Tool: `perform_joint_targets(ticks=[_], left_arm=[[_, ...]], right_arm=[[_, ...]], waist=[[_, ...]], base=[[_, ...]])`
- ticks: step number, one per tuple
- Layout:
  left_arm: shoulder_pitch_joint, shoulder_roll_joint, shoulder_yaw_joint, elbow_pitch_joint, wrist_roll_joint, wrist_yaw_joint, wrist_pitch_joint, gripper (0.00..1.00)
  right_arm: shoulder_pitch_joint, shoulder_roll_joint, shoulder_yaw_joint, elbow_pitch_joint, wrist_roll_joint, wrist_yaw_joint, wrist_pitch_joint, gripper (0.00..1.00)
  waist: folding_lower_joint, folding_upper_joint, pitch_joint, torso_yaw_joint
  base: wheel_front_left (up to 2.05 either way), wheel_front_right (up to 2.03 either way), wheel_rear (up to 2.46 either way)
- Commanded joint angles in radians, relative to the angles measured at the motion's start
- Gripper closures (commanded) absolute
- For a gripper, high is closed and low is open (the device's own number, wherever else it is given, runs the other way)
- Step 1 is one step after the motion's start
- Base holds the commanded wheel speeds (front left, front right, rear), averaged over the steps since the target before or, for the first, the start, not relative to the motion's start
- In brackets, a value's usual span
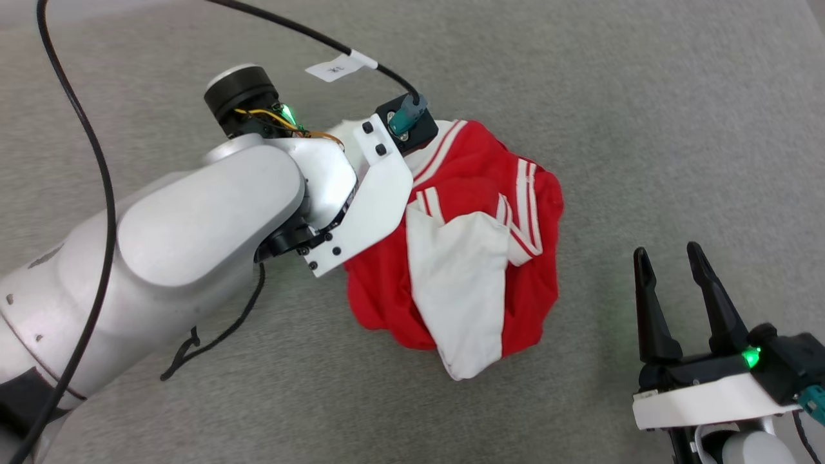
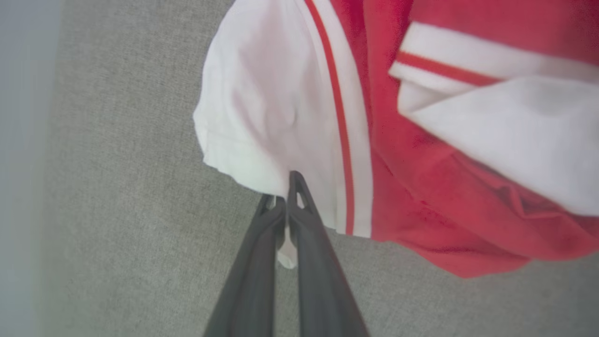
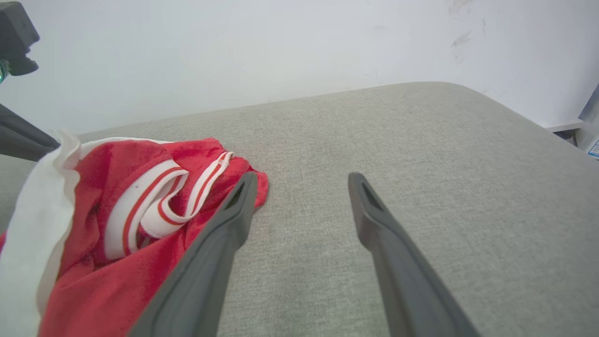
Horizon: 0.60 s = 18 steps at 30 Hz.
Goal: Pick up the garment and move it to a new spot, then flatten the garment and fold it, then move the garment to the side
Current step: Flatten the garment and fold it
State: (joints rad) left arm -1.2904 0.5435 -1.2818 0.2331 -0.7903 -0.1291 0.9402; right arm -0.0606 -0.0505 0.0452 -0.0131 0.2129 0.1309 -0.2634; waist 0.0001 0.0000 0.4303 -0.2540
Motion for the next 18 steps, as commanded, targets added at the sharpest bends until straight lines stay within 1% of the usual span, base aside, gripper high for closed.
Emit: perform_joint_targets(ticks=[1, 5, 11, 14, 18], left_arm=[[0.030, 0.012, 0.000, -0.008, -0.012, 0.000, -0.052, 1.00], [0.064, 0.054, 0.001, -0.023, -0.022, 0.000, -0.140, 1.00], [0.121, 0.151, 0.003, 0.037, -0.059, 0.000, -0.269, 1.00], [0.155, 0.202, 0.009, 0.067, -0.070, 0.005, -0.308, 1.00], [0.230, 0.260, 0.011, 0.087, -0.097, 0.030, -0.346, 1.00]], right_arm=[[0.019, 0.001, -0.008, 0.001, -0.012, 0.000, -0.002, 0.00], [0.053, 0.001, -0.025, 0.004, -0.034, 0.000, -0.002, 0.00], [0.093, 0.001, -0.033, 0.010, -0.054, 0.000, -0.002, 0.00], [0.109, 0.001, -0.036, 0.015, -0.060, 0.000, -0.002, 0.00], [0.128, 0.001, -0.042, 0.020, -0.059, 0.000, -0.002, 0.00]], waist=[[-0.0001, 0.0000, -0.082, 0.084], [-0.0001, 0.0000, -0.135, 0.165], [-0.0001, 0.0000, -0.190, 0.268], [-0.0001, 0.0000, -0.210, 0.304], [-0.0001, 0.0000, -0.231, 0.333]], base=[[0.00, 0.00, 0.00], [0.00, 0.00, 0.00], [0.00, 0.00, 0.00], [0.00, 0.00, 0.00], [0.00, 0.00, 0.00]])
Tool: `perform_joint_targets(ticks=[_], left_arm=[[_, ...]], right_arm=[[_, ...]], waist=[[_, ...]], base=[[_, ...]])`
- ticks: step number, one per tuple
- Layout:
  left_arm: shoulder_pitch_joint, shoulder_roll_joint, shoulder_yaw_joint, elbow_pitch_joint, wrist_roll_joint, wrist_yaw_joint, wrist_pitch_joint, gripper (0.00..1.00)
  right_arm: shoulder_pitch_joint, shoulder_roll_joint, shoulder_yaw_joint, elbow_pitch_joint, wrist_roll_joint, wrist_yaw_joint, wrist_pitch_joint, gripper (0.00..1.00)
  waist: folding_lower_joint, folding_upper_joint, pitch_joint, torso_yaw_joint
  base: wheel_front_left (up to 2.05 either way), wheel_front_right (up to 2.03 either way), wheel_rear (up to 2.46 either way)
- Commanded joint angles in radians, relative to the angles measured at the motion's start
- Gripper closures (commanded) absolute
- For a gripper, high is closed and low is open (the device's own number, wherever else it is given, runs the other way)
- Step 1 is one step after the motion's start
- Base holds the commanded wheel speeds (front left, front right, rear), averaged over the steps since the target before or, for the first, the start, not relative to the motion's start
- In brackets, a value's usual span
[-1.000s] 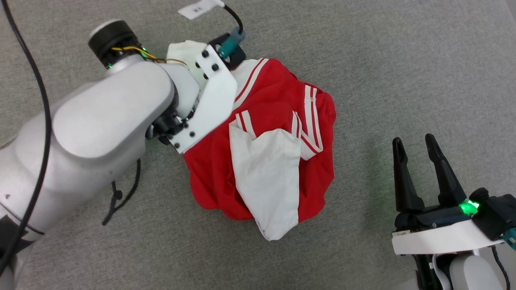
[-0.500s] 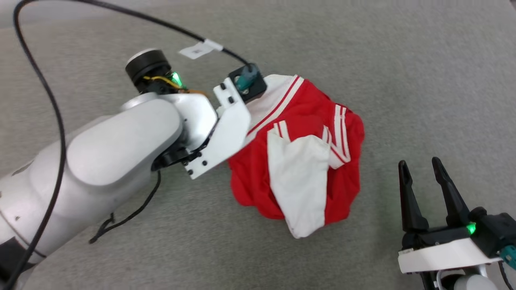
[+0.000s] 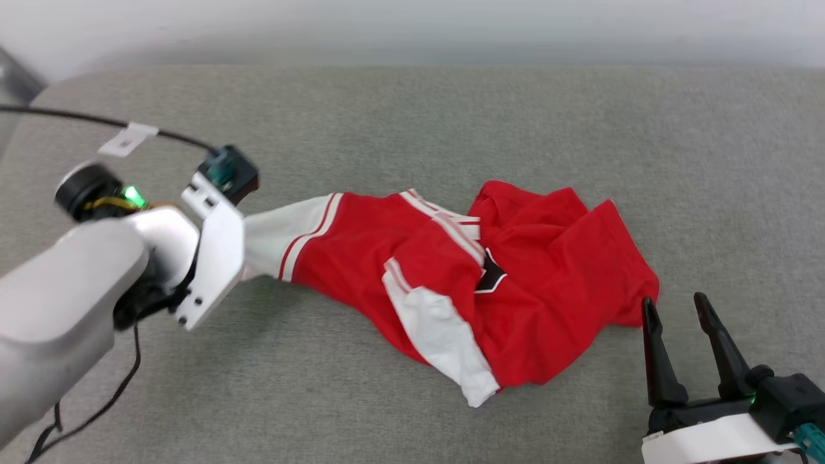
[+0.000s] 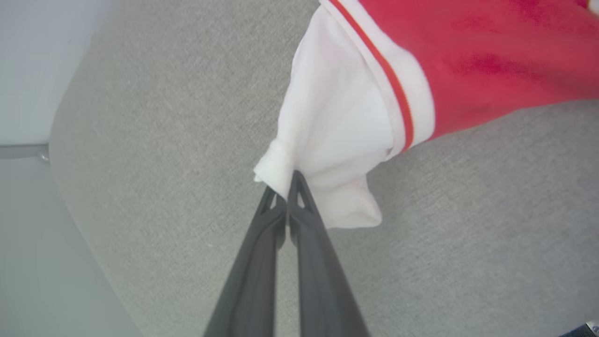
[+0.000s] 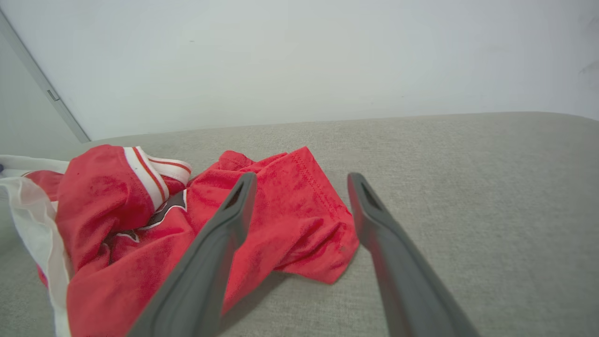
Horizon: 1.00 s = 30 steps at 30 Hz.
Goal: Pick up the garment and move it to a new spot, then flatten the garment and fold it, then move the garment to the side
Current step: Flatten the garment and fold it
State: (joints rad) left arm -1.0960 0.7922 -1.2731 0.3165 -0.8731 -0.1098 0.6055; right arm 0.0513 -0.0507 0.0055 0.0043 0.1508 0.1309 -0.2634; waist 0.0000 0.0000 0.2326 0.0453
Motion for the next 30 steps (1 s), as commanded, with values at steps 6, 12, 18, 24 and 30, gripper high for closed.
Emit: perform_joint_targets(ticks=[6, 12, 18, 24, 30], left_arm=[[0.226, 0.056, -0.001, 0.051, -0.085, 0.058, -0.057, 1.00], [0.387, 0.030, -0.008, 0.105, -0.148, 0.058, -0.086, 1.00], [0.402, 0.000, 0.027, 0.139, -0.091, 0.094, -0.293, 0.00], [0.412, 0.022, 0.107, 0.097, 0.005, 0.237, -0.616, 0.00], [0.459, 0.039, 0.180, -0.047, 0.091, 0.468, -0.832, 0.00]], right_arm=[[0.035, 0.001, 0.007, 0.007, 0.003, 0.000, -0.002, 0.00], [0.040, 0.001, 0.008, 0.011, -0.006, 0.000, -0.002, 0.00], [0.055, 0.001, -0.004, 0.013, -0.019, 0.000, -0.002, 0.00], [0.069, 0.001, -0.031, -0.008, -0.016, 0.000, -0.002, 0.00], [0.056, 0.001, -0.062, -0.054, -0.025, 0.000, -0.002, 0.00]], waist=[[0.0000, 0.0000, -0.051, 0.042], [0.0000, 0.0000, -0.057, 0.032], [0.0000, 0.0000, -0.088, 0.029], [0.0000, 0.0000, -0.132, 0.032], [0.0000, 0.0000, -0.158, 0.053]], base=[[0.00, 0.00, 0.00], [0.00, 0.00, 0.00], [0.00, 0.00, 0.00], [0.00, 0.00, 0.00], [0.00, 0.00, 0.00]])
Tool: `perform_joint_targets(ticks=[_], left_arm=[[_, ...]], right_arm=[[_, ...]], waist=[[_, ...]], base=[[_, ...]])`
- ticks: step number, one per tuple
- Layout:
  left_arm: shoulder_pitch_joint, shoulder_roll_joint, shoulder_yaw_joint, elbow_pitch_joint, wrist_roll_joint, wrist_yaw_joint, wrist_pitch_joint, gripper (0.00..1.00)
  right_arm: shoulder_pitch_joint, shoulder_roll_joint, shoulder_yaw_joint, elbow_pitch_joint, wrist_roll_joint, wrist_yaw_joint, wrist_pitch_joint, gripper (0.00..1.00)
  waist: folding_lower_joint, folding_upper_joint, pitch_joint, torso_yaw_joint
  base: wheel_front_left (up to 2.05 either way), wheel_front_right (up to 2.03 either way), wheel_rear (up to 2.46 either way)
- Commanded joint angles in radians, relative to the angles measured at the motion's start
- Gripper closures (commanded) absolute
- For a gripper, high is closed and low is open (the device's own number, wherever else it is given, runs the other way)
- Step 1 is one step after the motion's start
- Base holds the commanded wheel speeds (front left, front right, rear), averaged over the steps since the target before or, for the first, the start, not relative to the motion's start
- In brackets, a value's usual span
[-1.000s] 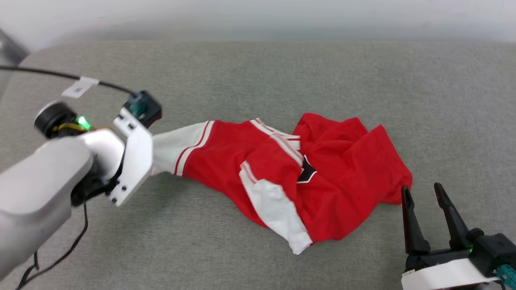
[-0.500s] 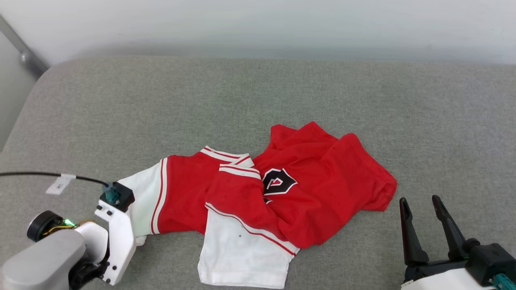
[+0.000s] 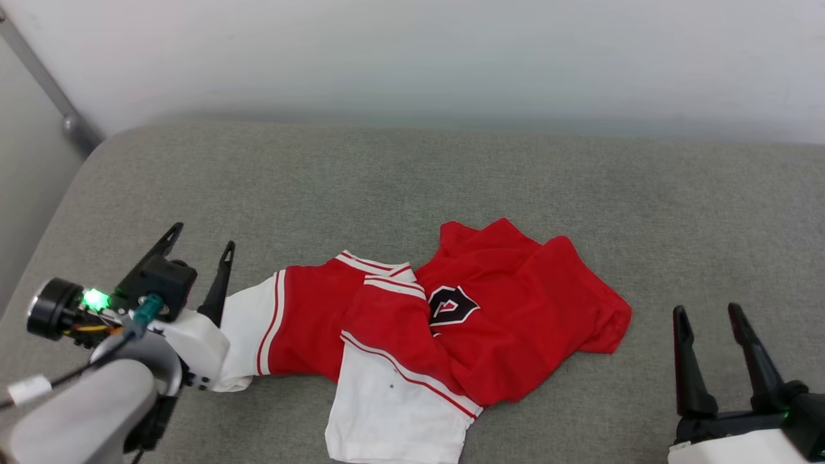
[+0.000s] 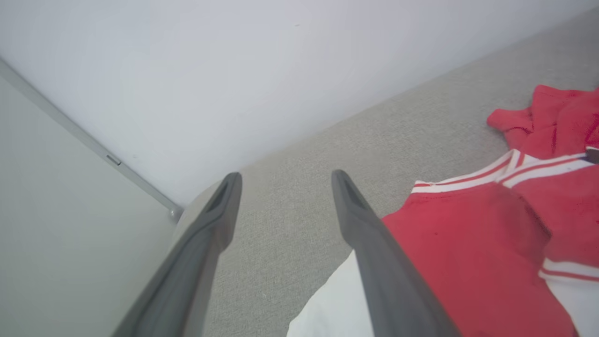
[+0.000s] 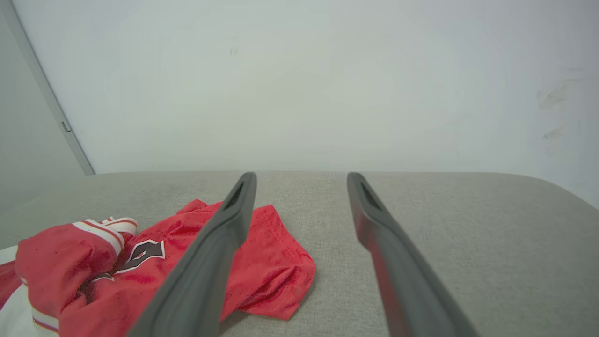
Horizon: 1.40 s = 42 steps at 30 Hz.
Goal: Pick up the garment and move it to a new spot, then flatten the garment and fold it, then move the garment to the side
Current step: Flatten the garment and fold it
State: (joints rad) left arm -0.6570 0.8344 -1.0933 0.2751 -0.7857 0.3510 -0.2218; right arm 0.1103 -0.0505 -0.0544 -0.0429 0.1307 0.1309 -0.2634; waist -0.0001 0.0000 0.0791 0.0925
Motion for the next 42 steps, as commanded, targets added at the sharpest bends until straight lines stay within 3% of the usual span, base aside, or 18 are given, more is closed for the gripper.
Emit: perform_joint_targets(ticks=[1, 5, 9, 12, 16, 20, 25, 29, 34, 39, 42], left_arm=[[0.037, -0.006, 0.016, -0.043, 0.014, 0.048, -0.021, 0.00], [0.119, -0.028, 0.127, -0.191, 0.070, 0.204, -0.044, 0.00], [0.268, -0.077, 0.268, -0.322, 0.170, 0.307, -0.043, 0.00], [0.373, -0.123, 0.344, -0.361, 0.228, 0.321, -0.043, 0.00], [0.469, -0.172, 0.421, -0.359, 0.273, 0.288, -0.043, 0.00], [0.492, -0.192, 0.479, -0.333, 0.313, 0.198, -0.043, 0.00], [0.408, -0.154, 0.487, -0.314, 0.356, 0.054, -0.036, 0.00], [0.281, -0.111, 0.413, -0.300, 0.368, -0.102, 0.108, 0.00], [0.172, -0.105, 0.318, -0.299, 0.327, -0.263, 0.365, 0.00], [0.138, -0.088, 0.218, -0.326, 0.254, -0.396, 0.627, 0.00], [0.134, -0.071, 0.160, -0.345, 0.225, -0.442, 0.739, 0.00]], right_arm=[[-0.008, 0.001, -0.007, -0.015, -0.008, 0.000, -0.002, 0.00], [-0.032, 0.001, -0.017, -0.050, -0.015, 0.000, -0.002, 0.00], [-0.050, 0.001, -0.016, -0.070, -0.017, 0.000, -0.002, 0.00], [-0.044, 0.001, -0.012, -0.076, -0.012, 0.000, -0.002, 0.00], [-0.025, 0.001, 0.001, -0.074, 0.002, 0.000, -0.002, 0.00], [-0.006, 0.001, 0.006, -0.064, 0.021, 0.000, -0.002, 0.00], [0.021, 0.001, 0.016, -0.050, 0.037, 0.000, -0.002, 0.00], [0.033, 0.001, 0.027, -0.040, 0.045, 0.000, -0.002, 0.00], [0.019, 0.001, 0.027, -0.029, 0.053, 0.000, -0.002, 0.00], [0.008, 0.001, 0.023, -0.021, 0.061, 0.000, -0.002, 0.00], [0.000, 0.001, 0.026, -0.021, 0.062, 0.000, -0.002, 0.00]], waist=[[0.0001, 0.0000, -0.009, 0.010], [0.0001, 0.0000, -0.019, 0.023], [0.0001, 0.0000, -0.029, 0.029], [0.0001, 0.0000, -0.035, 0.030], [0.0001, 0.0000, -0.037, 0.023], [0.0001, 0.0000, -0.038, 0.014], [0.0001, 0.0000, -0.038, 0.012], [0.0001, 0.0000, -0.031, 0.002], [0.0001, 0.0000, -0.014, -0.024], [0.0001, 0.0000, 0.006, -0.054], [0.0001, 0.0000, 0.027, -0.071]], base=[[0.00, 0.00, 0.00], [0.00, 0.00, 0.00], [0.00, 0.00, 0.00], [0.00, 0.00, 0.00], [0.00, 0.00, 0.00], [0.00, 0.00, 0.00], [0.00, 0.00, 0.00], [0.00, 0.00, 0.00], [0.00, 0.00, 0.00], [0.00, 0.00, 0.00], [0.00, 0.00, 0.00]])
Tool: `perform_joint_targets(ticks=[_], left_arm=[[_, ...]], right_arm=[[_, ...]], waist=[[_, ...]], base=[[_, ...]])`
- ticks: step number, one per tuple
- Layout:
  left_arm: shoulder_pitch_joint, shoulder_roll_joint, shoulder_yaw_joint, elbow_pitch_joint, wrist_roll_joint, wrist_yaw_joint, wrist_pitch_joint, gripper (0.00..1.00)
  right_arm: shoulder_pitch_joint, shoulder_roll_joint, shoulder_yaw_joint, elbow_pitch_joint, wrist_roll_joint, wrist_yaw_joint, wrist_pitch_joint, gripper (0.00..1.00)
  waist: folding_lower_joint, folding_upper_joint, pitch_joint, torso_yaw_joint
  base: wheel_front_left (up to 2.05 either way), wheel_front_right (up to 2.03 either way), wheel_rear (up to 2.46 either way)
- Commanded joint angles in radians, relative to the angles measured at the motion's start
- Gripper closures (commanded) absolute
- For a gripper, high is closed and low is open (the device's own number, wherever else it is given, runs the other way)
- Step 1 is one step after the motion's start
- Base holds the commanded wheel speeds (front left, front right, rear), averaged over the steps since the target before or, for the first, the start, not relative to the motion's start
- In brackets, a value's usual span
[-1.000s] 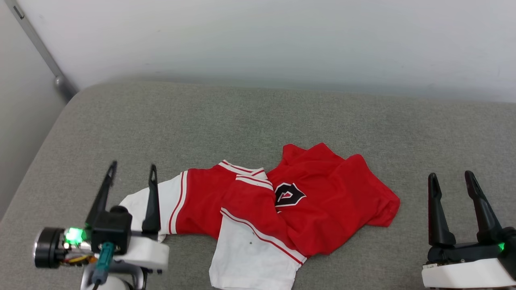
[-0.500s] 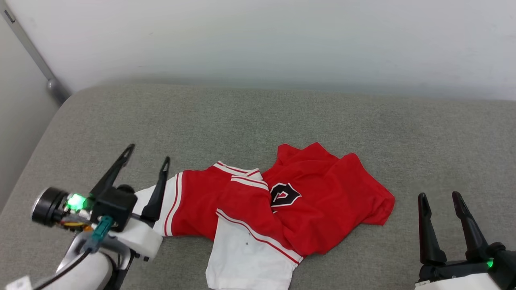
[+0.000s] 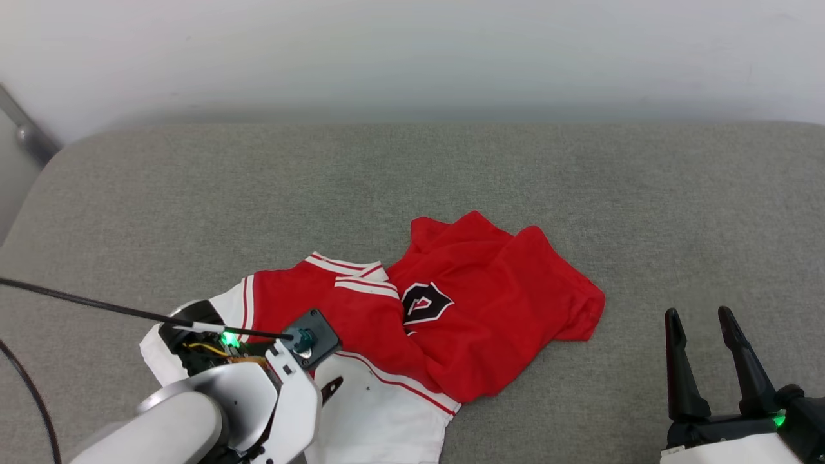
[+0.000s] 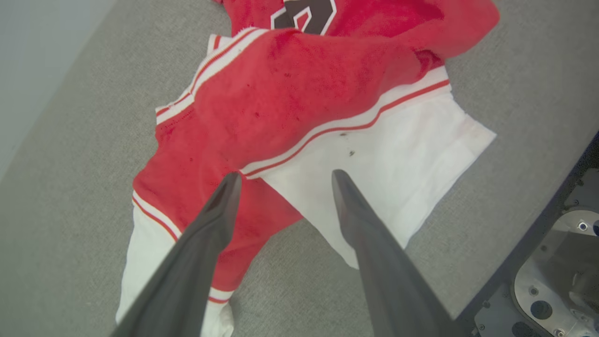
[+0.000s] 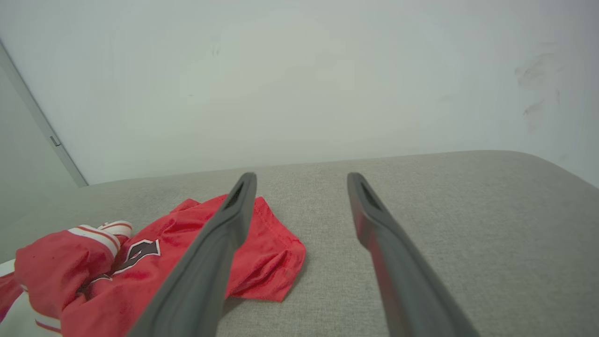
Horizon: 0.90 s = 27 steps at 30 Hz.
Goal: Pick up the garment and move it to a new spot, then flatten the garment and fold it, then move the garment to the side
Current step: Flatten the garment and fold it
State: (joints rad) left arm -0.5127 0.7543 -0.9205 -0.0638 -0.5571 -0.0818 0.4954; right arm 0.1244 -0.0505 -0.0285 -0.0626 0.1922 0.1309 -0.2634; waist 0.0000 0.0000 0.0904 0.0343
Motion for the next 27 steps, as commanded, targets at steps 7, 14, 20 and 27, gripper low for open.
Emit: perform_joint_targets(ticks=[7, 14, 20, 27], left_arm=[[-0.027, 0.011, -0.149, -0.001, -0.060, -0.043, 0.178, 0.00], [-0.050, -0.020, -0.240, 0.084, -0.077, -0.047, 0.180, 0.00], [-0.082, -0.024, -0.341, 0.146, -0.097, -0.044, 0.211, 0.00], [-0.113, -0.005, -0.374, 0.110, -0.100, -0.045, 0.212, 1.00]], right_arm=[[-0.036, 0.001, 0.013, 0.005, 0.006, 0.000, -0.002, 0.00], [-0.072, 0.001, 0.023, 0.003, 0.005, 0.000, -0.002, 0.00], [-0.095, 0.001, 0.016, 0.005, 0.006, 0.000, -0.002, 0.00], [-0.084, 0.001, 0.019, 0.016, 0.012, 0.000, -0.002, 0.00]], waist=[[0.0000, 0.0000, 0.075, -0.043], [0.0000, 0.0000, 0.136, -0.078], [0.0000, 0.0000, 0.179, -0.104], [0.0000, 0.0000, 0.163, -0.113]], base=[[0.00, 0.00, 0.00], [0.00, 0.00, 0.00], [0.00, 0.00, 0.00], [0.00, 0.00, 0.00]])
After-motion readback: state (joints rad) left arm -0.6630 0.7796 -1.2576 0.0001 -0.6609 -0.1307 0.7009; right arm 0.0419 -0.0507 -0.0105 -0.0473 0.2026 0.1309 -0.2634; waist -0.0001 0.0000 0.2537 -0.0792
